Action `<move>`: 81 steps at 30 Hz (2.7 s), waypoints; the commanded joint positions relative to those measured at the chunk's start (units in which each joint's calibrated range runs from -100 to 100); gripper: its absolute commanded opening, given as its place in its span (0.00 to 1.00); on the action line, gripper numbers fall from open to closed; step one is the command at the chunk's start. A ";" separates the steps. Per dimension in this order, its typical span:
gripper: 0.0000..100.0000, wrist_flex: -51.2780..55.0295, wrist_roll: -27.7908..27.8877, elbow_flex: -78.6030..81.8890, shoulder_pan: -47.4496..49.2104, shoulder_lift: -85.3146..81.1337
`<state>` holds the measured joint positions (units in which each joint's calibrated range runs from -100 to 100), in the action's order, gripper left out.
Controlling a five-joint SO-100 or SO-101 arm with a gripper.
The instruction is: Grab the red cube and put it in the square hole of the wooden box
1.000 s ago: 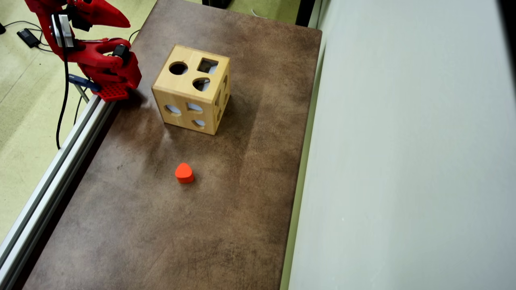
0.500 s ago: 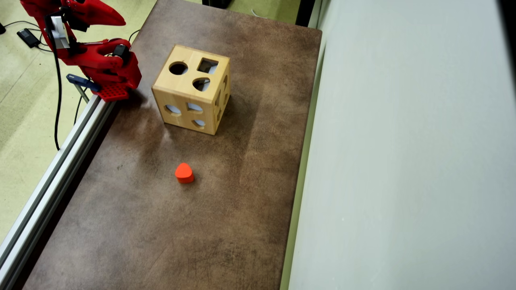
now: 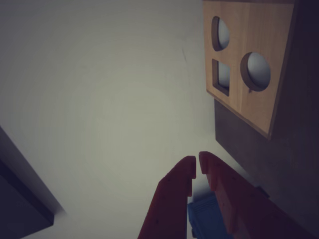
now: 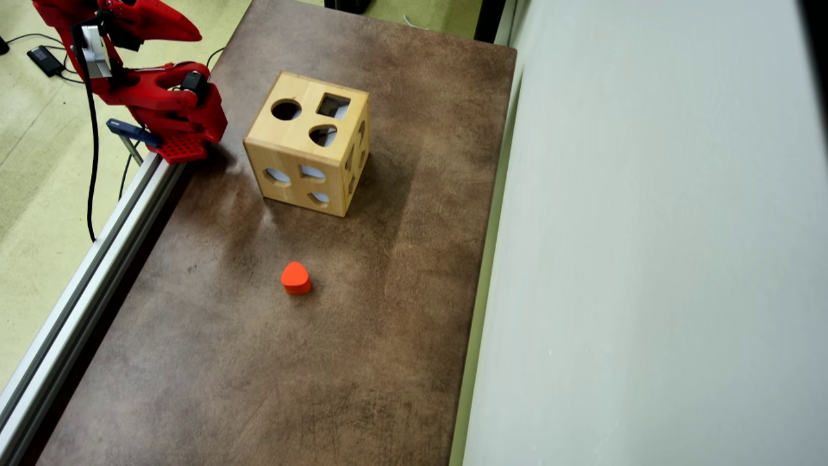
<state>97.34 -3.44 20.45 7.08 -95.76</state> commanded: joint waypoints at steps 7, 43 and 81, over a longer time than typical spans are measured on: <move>0.02 0.57 0.20 0.03 -2.77 0.18; 0.02 0.57 0.10 0.03 -2.10 0.09; 0.02 0.49 0.15 0.03 -1.80 0.18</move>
<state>97.34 -3.44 20.45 5.86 -95.93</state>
